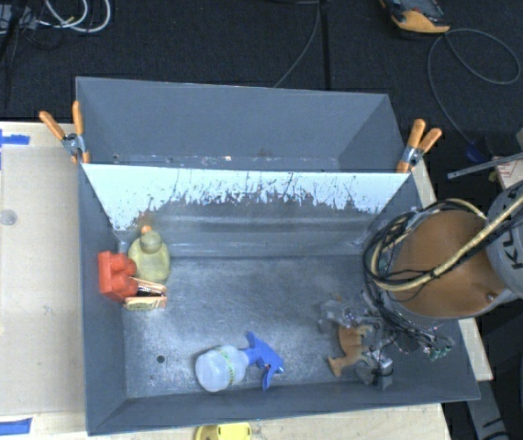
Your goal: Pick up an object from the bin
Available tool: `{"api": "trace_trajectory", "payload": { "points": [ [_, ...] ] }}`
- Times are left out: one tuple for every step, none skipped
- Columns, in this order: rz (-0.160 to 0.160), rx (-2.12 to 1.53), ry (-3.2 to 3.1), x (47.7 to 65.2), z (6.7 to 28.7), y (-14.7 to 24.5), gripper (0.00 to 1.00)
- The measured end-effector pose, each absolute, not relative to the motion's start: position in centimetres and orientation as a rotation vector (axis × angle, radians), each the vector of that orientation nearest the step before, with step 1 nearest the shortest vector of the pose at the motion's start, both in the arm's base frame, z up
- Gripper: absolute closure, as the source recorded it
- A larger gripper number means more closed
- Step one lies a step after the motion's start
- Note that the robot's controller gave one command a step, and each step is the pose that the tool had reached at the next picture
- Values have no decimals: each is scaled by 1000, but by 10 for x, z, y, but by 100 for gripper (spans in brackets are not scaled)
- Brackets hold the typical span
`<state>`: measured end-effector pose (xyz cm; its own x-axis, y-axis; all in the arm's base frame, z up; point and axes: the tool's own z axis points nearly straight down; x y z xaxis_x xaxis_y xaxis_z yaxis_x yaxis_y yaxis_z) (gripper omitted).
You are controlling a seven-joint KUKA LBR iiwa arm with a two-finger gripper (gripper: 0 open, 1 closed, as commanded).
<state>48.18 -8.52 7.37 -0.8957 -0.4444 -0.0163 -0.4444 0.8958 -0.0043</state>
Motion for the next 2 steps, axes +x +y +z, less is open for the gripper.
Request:
{"api": "trace_trajectory", "payload": {
  "points": [
    [8,-148,3123,488,69,-73,100],
    [7,-149,3123,488,69,-73,100]
  ]
}}
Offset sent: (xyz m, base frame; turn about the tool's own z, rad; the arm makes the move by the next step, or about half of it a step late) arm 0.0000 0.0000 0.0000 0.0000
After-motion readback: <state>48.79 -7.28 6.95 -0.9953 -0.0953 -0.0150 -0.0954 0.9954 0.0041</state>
